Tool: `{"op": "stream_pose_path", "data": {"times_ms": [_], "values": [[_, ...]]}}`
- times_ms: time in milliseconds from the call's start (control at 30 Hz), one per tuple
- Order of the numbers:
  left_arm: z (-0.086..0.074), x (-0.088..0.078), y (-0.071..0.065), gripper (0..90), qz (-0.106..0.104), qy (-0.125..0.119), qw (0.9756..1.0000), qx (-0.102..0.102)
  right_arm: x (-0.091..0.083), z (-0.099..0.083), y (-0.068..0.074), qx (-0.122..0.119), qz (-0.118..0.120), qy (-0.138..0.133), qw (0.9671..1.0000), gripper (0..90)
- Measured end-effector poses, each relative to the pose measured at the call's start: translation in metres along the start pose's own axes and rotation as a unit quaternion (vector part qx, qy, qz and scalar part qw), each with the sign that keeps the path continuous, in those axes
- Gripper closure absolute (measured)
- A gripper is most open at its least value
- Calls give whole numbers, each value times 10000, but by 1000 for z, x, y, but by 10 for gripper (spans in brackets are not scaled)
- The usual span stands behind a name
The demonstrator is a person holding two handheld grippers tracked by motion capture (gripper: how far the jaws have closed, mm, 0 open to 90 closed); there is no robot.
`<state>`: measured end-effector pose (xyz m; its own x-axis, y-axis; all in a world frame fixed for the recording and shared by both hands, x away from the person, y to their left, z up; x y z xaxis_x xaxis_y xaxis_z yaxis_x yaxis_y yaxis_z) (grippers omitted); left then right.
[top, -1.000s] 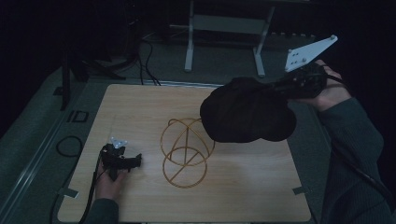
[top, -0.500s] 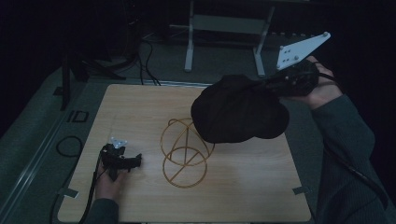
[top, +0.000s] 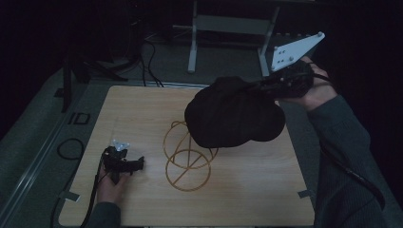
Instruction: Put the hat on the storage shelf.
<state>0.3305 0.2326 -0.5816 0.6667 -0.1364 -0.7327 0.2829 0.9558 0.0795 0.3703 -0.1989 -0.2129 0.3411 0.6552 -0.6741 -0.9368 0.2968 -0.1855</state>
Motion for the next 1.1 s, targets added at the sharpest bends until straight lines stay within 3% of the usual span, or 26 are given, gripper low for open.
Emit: {"op": "stream_pose_path", "data": {"times_ms": [767, 1100], "values": [[0, 0, 0, 1, -3, 9, 10000, 11, 18, 11, 9, -82, 238, -150, 9996, 868], [0, 0, 0, 1, -1, -1, 10000, -1, 40, 19, 17, -203, 471, -132, 9986, 868]]}}
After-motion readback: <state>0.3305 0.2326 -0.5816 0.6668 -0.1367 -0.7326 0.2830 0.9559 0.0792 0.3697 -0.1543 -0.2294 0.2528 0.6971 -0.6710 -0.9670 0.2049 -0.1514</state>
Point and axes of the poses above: each handheld gripper's, and its own axes: x roughly forward along the jaws, z roughly out of its top, y roughly to its left, the point moved 2 cm from there along x, roughly forward along the jaws, and after that the axes turned 7 degrees about x, right-handed, at the moved point
